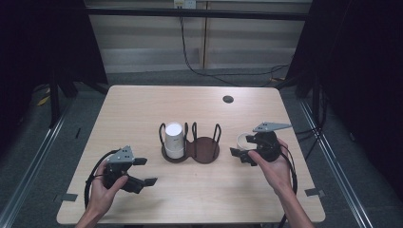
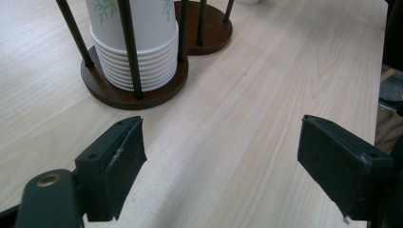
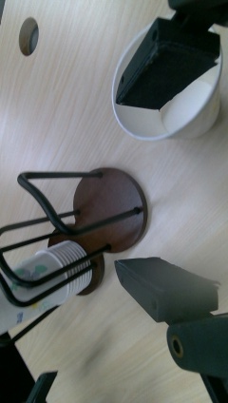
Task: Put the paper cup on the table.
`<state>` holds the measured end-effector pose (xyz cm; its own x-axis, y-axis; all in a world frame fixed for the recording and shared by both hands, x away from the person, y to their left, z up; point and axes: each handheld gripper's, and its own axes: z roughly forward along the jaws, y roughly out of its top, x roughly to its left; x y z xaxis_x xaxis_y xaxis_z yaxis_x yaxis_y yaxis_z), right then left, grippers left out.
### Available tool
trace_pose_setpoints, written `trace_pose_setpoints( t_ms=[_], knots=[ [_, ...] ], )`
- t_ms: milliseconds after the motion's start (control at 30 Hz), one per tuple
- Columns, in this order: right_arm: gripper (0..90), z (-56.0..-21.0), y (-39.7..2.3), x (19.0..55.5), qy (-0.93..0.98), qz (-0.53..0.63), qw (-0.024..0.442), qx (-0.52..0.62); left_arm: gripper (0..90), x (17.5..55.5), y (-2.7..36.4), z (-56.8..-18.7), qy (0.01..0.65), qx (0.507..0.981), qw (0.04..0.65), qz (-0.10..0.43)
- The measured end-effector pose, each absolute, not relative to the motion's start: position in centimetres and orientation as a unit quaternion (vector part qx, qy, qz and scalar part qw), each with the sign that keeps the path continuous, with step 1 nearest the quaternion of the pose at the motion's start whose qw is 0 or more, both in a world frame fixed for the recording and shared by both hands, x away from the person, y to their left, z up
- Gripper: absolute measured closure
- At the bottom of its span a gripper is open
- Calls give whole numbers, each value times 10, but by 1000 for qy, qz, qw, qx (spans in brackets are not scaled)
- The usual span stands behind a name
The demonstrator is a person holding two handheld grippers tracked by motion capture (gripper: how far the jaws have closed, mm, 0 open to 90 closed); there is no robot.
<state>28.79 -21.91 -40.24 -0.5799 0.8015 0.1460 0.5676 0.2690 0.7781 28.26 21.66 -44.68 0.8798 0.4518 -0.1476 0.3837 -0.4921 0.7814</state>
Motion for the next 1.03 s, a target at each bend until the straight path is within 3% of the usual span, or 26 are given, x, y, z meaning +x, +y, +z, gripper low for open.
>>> trace_pose_setpoints(
  t_ms=[467, 1033],
  knots=[
    [172, -421, -203, 252, 772, 448, 158, 422, 162, 279, 220, -450, 263, 850, 454, 47],
    [156, -462, -175, 236, 780, 460, 124, 405, 162, 276, 210, -460, 270, 838, 473, 48]
  ],
)
